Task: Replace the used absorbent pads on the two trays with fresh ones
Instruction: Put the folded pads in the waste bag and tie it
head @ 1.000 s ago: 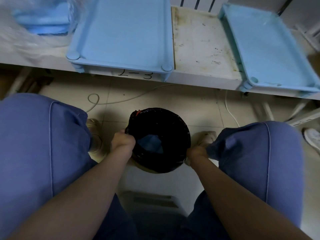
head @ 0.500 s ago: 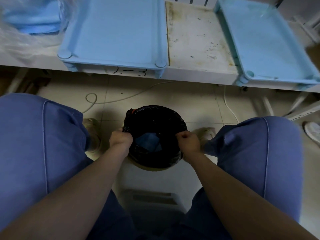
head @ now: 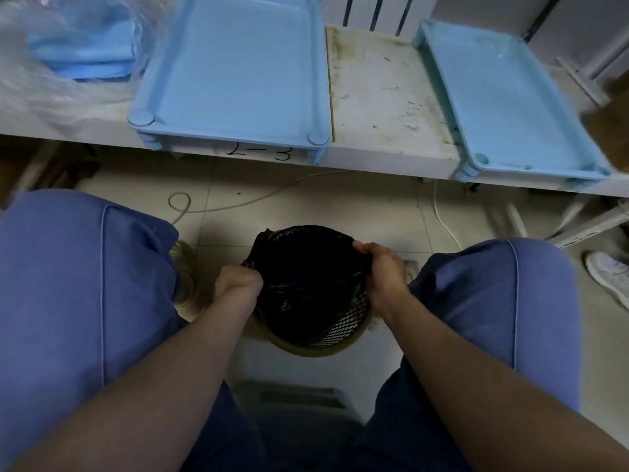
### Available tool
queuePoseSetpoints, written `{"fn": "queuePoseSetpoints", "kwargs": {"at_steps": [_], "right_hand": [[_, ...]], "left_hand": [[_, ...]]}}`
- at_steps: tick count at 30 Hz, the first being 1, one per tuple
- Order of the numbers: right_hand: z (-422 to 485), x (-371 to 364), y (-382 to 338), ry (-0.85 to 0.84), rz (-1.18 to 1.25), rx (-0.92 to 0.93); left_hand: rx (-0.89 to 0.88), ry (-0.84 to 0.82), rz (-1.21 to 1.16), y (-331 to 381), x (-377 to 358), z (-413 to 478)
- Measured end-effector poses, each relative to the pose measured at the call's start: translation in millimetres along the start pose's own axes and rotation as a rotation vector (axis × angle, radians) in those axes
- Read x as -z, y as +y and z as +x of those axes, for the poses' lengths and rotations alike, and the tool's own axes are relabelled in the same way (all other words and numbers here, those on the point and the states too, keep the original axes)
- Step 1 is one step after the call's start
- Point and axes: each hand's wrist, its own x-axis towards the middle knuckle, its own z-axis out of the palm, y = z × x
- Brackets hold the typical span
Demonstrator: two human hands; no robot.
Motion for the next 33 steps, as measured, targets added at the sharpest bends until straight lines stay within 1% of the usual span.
{"fn": "queuePoseSetpoints", "kwargs": {"at_steps": [2,6,9,11,13,14,16,19,21,24,26,30,31,33], "right_hand": [[2,3,-5,-0.020,0.099,-0.028],[6,5,-6,0.026,0.086,-0.041],[3,2,-16,0.099,-0.074,-0.068],[6,3,-16,0.107,-0.193,-0.183],[10,11,-15,0.061,-0.302,-0.329],[14,14,-14,0.046,-0.340,-0.366],[18,17,-13,0.066,-0.349,-0.330],[21,10,-15,0.130,-0.254,-0.185],[28,3,-11,0.110,-0.309,-0.108],[26,-4,-1,0.038,-0.425,0.054],[20,-6,3,-0.009,-0.383,0.084],[22,-10,-2,-0.073,-0.176,0.080],[20,-11,-5,-0.076,-0.169,0.080],[20,-12,-6,-0.027,-0.221,0.106]], "left_hand": [[-0.019,-0.027,-0.008,2,-3,-1],[-0.047,-0.060,0.051,6,-7,-5],[-0.028,-0.068,0.085,5,-6,-3],[-0.001,-0.043,0.065,3,-6,-3],[0.019,-0.037,0.020,0,-7,-1],[0.031,-0.039,-0.013,-1,-10,2],[0.041,-0.053,-0.074,-2,-13,5],[0.001,-0.020,-0.086,0,-17,5],[-0.040,-0.008,-0.069,3,-16,4],[-0.071,-0.050,-0.077,5,-16,6],[-0.071,-0.080,-0.106,8,-17,8],[-0.073,-0.084,-0.167,11,-20,5],[-0.072,-0.074,-0.180,12,-21,3],[-0.076,-0.019,-0.190,14,-21,0]]}}
